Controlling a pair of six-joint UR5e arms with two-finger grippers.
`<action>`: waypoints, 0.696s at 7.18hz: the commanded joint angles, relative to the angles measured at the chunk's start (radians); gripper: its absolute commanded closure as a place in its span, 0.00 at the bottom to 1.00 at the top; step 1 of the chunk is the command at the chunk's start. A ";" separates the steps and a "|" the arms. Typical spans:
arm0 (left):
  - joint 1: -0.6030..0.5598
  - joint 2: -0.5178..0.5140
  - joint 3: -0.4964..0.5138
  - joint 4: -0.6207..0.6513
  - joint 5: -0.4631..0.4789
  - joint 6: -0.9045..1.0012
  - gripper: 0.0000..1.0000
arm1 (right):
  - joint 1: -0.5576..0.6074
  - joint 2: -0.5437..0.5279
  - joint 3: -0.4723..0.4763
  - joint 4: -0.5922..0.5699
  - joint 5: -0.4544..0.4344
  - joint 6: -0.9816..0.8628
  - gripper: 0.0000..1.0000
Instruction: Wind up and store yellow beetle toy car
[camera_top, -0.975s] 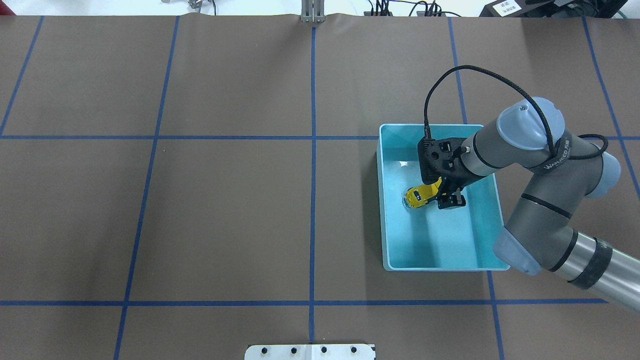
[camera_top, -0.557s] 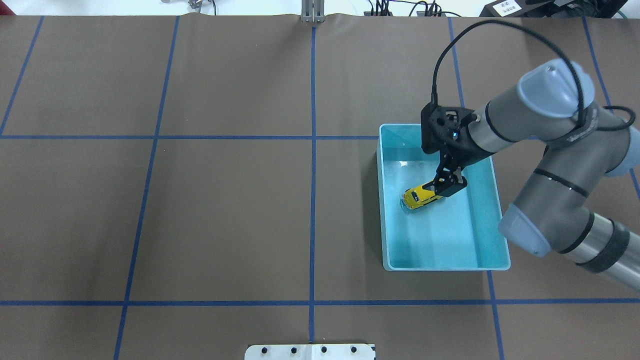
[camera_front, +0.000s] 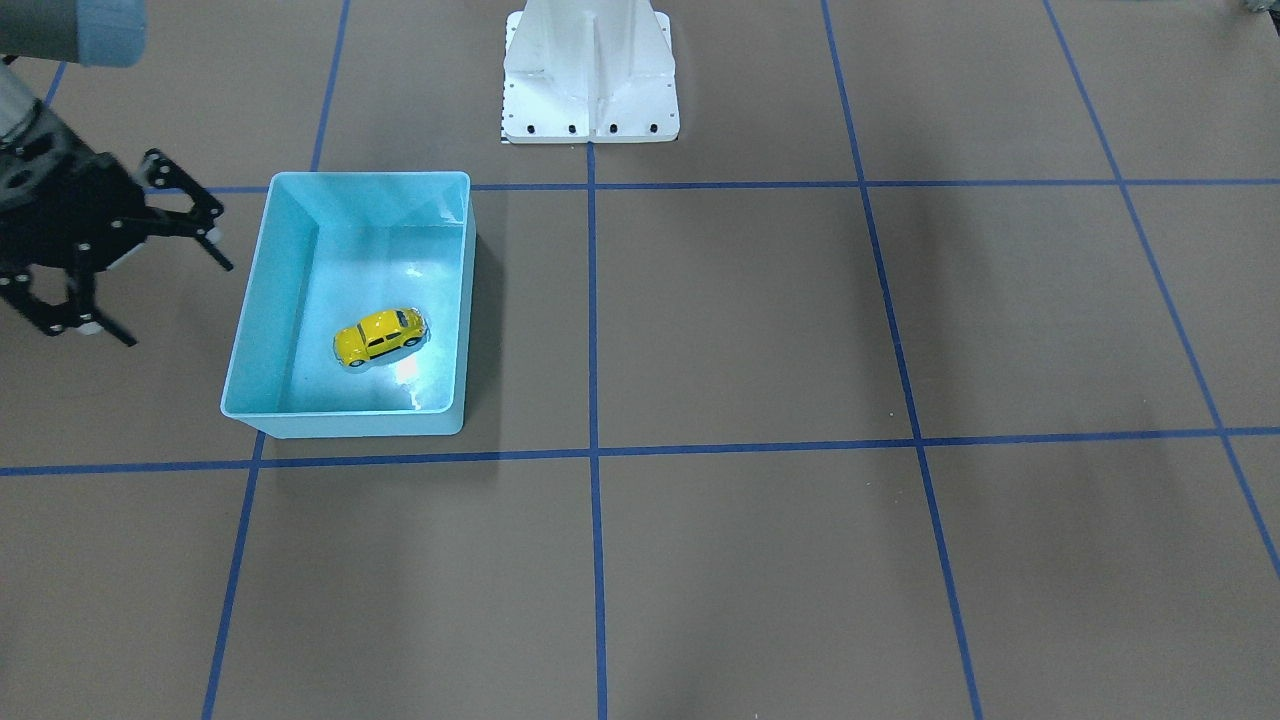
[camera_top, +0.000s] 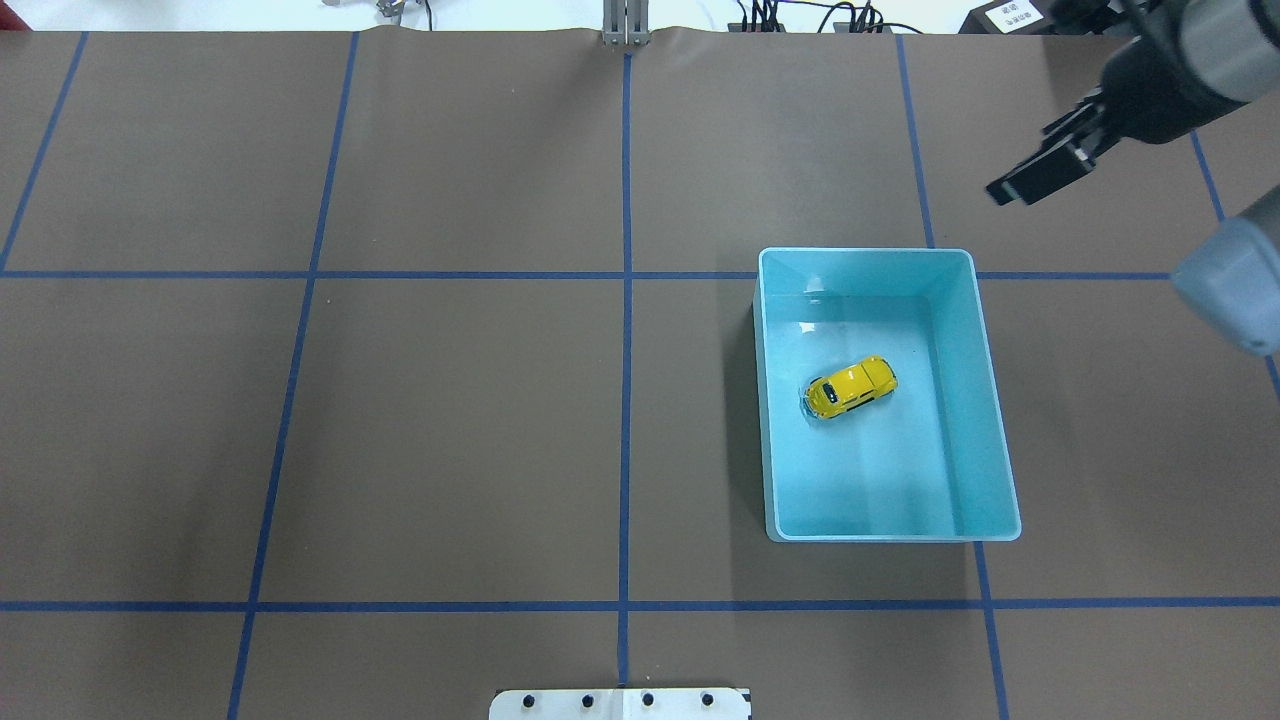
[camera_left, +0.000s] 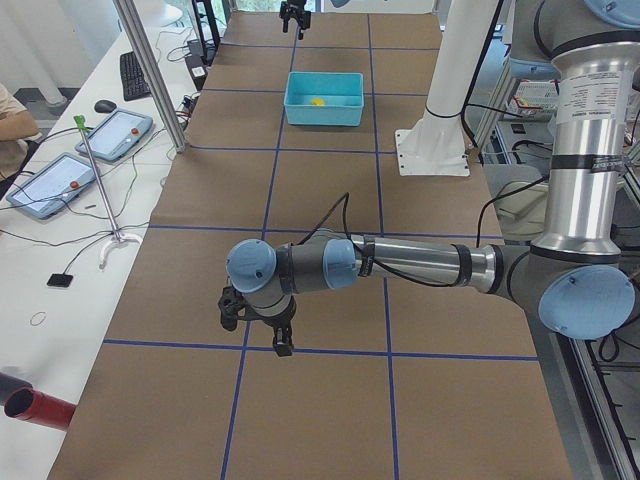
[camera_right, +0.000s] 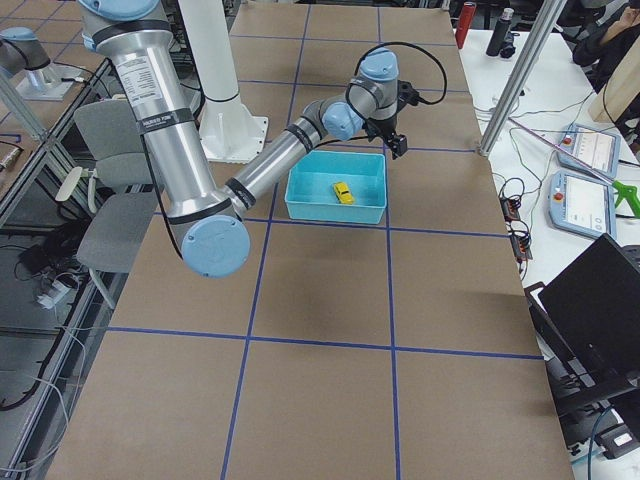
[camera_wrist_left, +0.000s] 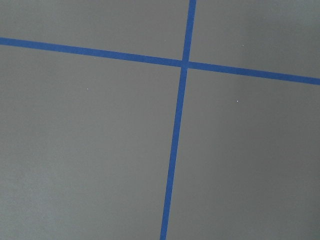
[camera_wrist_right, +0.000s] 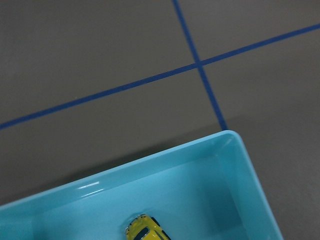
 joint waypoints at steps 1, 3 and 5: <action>0.000 0.000 0.000 0.000 0.000 0.000 0.00 | 0.163 -0.137 -0.012 -0.063 0.016 0.020 0.00; 0.000 0.000 0.000 0.000 0.000 -0.001 0.00 | 0.231 -0.191 -0.045 -0.081 0.066 0.018 0.00; 0.000 0.000 0.000 0.000 0.000 -0.001 0.00 | 0.250 -0.245 -0.064 -0.104 0.065 0.018 0.00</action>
